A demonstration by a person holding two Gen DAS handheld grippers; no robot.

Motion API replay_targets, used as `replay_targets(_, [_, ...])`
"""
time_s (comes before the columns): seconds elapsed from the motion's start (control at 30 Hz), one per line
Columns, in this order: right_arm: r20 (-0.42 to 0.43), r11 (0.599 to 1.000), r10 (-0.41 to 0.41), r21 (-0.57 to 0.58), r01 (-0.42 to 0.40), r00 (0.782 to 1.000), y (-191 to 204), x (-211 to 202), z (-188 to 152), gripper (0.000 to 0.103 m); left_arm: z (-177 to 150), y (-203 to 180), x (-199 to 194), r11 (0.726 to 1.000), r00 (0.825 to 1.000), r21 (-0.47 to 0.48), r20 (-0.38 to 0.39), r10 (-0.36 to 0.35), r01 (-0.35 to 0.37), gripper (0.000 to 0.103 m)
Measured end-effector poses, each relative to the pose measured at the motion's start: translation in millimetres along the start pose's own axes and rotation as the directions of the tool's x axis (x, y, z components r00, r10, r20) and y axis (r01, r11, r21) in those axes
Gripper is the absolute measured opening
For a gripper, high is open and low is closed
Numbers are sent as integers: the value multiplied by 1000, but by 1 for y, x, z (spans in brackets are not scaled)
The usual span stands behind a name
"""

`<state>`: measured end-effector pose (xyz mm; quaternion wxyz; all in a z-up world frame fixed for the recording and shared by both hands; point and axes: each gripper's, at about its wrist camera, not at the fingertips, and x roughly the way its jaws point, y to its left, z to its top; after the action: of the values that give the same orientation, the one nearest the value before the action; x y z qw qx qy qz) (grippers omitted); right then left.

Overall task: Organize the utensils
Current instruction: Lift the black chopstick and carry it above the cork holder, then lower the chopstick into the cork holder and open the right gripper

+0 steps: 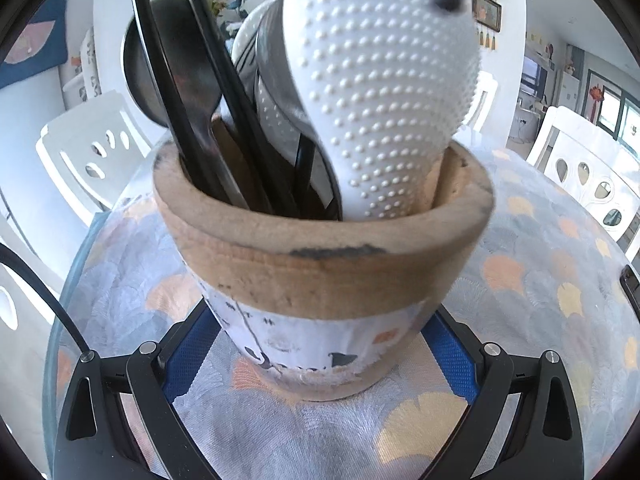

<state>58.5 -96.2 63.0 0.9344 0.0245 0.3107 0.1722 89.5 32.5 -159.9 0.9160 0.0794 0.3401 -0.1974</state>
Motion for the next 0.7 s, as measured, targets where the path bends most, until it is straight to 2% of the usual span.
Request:
replay_targets(0.33, [10,992,0,-124,1,1000,25,17,-12,5,-2,-12,-9,999,999,20,37,25,-25,98])
replay_targets(0.7, [18,987,-3,-158,5,1000,30,25,-13,5,0,0,-1,1000,1000,-4,18,14,-14,98])
